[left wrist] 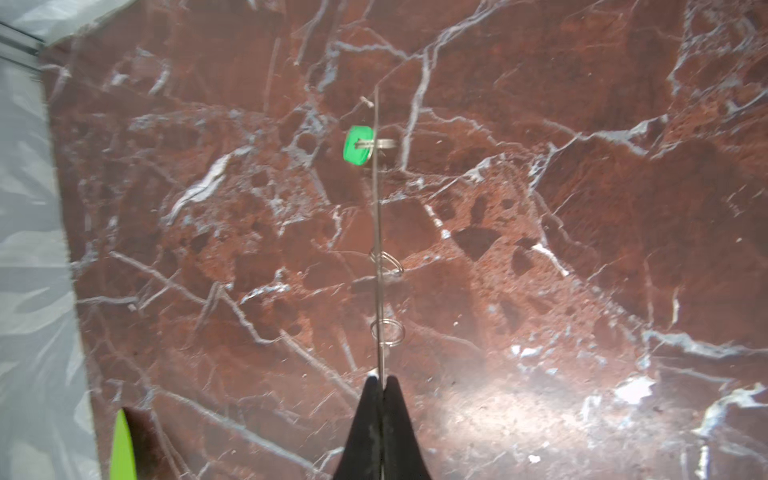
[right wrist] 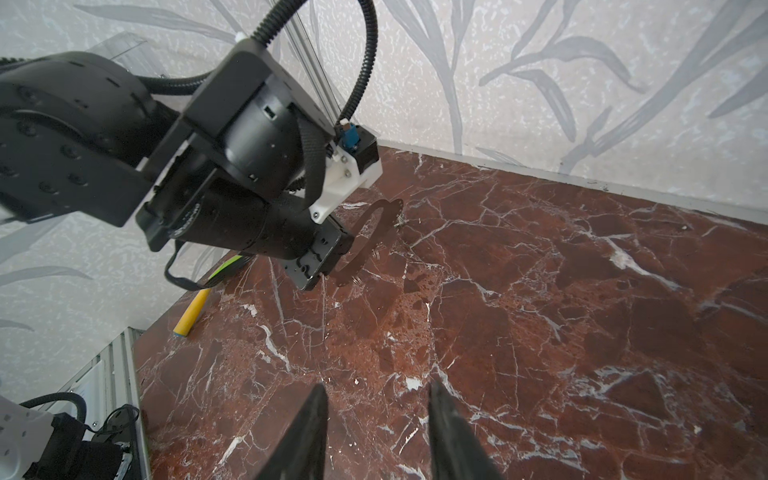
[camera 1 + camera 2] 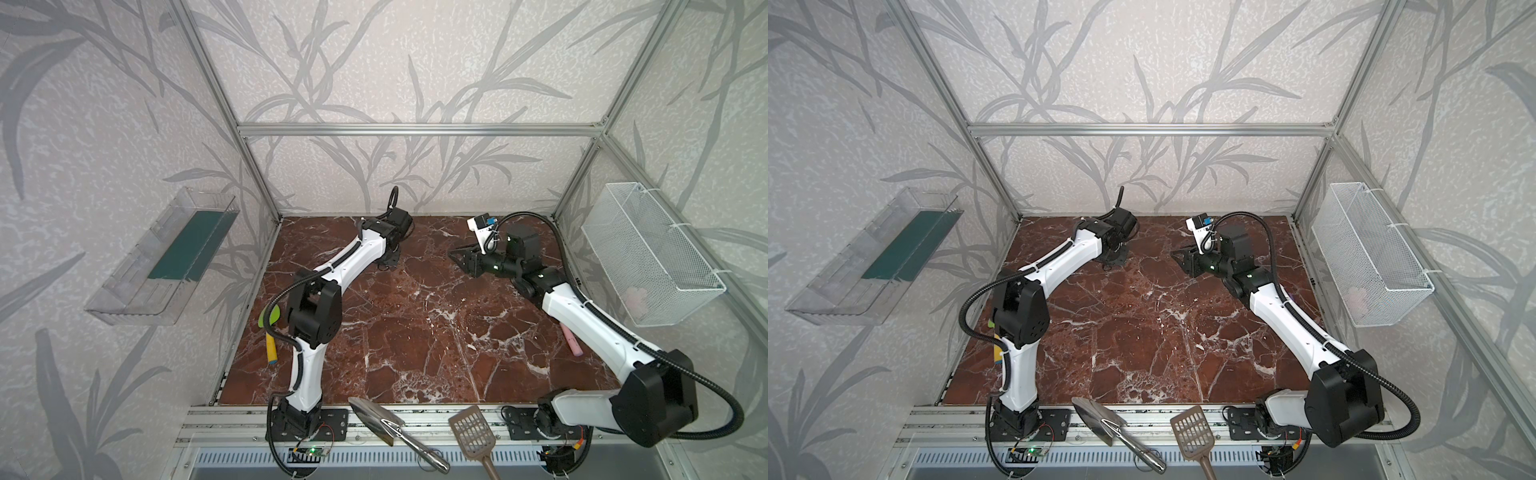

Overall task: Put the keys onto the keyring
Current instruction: 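Lower the plate toward the table with the left gripper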

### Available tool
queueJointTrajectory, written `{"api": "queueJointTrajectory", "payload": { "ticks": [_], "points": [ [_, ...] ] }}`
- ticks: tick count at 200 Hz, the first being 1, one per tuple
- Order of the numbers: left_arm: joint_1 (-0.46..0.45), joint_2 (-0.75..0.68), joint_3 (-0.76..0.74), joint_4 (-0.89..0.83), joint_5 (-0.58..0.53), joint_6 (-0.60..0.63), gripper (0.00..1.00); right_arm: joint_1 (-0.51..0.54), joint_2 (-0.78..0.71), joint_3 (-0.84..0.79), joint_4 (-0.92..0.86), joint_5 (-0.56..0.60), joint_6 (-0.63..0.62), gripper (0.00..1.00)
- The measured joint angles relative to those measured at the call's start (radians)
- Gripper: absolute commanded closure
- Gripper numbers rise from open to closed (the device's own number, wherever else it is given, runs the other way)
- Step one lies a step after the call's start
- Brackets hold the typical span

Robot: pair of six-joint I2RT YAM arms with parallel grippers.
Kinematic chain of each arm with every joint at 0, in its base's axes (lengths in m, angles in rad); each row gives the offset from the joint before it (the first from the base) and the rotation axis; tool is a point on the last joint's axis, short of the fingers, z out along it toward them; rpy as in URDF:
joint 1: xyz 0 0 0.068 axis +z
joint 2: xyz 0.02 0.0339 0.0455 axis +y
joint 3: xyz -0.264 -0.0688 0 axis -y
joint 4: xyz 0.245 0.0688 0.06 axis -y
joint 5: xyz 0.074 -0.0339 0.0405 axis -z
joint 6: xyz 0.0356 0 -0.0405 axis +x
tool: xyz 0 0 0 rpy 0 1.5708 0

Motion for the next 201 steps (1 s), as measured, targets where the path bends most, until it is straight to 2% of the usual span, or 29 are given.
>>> {"api": "queueJointTrajectory", "payload": {
  "ticks": [64, 103, 201],
  "points": [
    [-0.002, 0.093, 0.093, -0.004, 0.139, -0.045, 1.0, -0.046, -0.048, -0.026, -0.004, 0.001, 0.0, 0.6],
    [-0.003, 0.116, 0.097, 0.001, 0.202, -0.069, 1.0, -0.06, -0.064, -0.029, -0.005, 0.001, 0.0, 0.59],
    [-0.003, 0.137, 0.115, 0.027, 0.304, -0.119, 1.0, -0.069, -0.087, -0.05, -0.007, 0.001, -0.009, 0.6]
  ]
}}
